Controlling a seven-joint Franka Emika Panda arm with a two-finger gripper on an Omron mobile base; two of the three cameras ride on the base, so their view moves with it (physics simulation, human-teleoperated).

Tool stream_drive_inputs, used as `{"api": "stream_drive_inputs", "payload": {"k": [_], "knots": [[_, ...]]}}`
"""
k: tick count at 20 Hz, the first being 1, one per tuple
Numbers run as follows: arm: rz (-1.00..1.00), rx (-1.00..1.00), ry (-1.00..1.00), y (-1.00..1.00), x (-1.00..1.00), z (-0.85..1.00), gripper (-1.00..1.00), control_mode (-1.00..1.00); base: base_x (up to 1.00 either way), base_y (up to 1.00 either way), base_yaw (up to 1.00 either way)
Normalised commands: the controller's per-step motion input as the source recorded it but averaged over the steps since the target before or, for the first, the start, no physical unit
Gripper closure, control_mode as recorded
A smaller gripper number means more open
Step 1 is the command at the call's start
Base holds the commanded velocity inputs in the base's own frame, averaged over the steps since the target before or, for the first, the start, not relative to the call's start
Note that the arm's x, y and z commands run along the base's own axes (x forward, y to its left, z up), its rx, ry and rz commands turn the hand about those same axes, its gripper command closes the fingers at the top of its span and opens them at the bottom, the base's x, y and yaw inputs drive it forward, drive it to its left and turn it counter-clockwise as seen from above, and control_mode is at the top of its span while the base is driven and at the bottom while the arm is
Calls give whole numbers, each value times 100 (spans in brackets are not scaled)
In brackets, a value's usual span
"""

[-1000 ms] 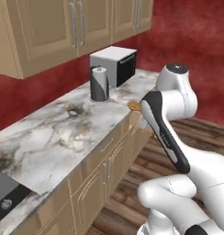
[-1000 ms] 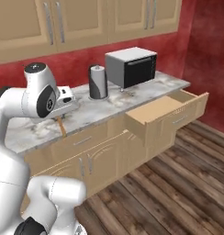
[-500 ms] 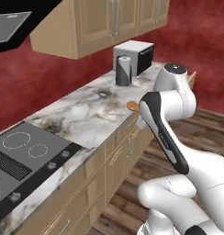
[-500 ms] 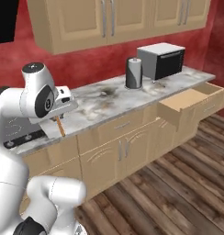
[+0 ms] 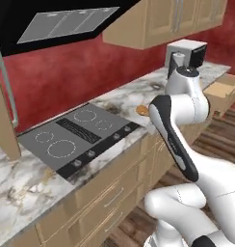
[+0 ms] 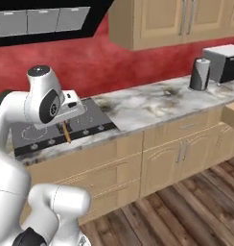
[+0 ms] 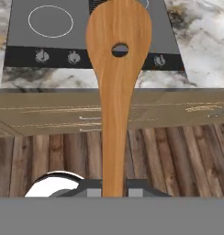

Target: Organize the utensils by type. Pick up the wooden spoons from the counter and place them in the open cabinet. Then pick up the metallic utensils from the counter and place them in the open drawer.

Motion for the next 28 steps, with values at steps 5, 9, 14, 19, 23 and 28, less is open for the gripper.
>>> {"api": "stream_drive_inputs", "payload": {"k": [5,9,14,19,23,28], "knots": [[0,0,0,0,0,0,100,100,-43,46,93],[0,0,0,0,0,0,100,100,-43,46,98],[0,0,0,0,0,0,100,100,-59,65,57],[0,0,0,0,0,0,100,100,-65,42,1],[0,0,0,0,0,0,100,100,-10,75,-10],[0,0,0,0,0,0,100,100,55,75,-40]]}}
